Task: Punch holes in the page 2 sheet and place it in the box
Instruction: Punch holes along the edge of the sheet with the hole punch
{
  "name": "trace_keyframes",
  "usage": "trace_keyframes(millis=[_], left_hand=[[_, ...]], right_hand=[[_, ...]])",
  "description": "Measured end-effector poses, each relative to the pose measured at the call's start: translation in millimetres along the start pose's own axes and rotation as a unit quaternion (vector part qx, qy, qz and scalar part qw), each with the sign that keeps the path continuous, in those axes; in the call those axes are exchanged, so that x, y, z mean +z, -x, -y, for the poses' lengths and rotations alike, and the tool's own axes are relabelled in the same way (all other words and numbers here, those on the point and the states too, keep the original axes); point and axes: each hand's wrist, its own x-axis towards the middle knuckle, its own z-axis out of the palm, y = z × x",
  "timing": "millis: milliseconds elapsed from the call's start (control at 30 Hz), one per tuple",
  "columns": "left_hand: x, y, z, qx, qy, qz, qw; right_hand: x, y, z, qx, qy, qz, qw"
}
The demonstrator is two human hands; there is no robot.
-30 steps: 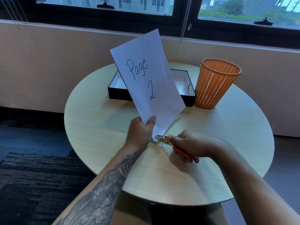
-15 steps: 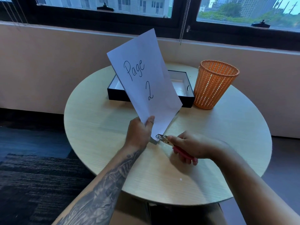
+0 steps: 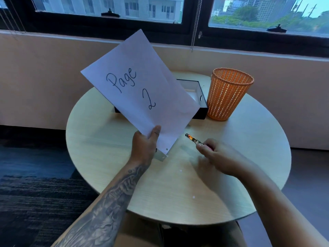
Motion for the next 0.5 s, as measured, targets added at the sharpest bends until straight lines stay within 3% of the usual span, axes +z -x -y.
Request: trace_keyframes(millis=[100,333,433,500], left_hand=[[-2,1,-3,-0.017,0.018,0.009,1.0],[-13,7,-6,-0.014,0.002,0.062,0.998],[-19,8,-10,-0.014,-0.008,0.089,0.996],[-22,7,-14,-0.015,-0.014,0.099,0.995]], right_hand=[[5,1,-3,-0.014,0.073,-0.066,0.995],[26,9,-7,-0.022,0.131,-0.121,0.984],[23,8,-7,-0.019,0.156,-0.108,0.982],[15,8,-4,-0.016,0.105,-0.101,0.989]])
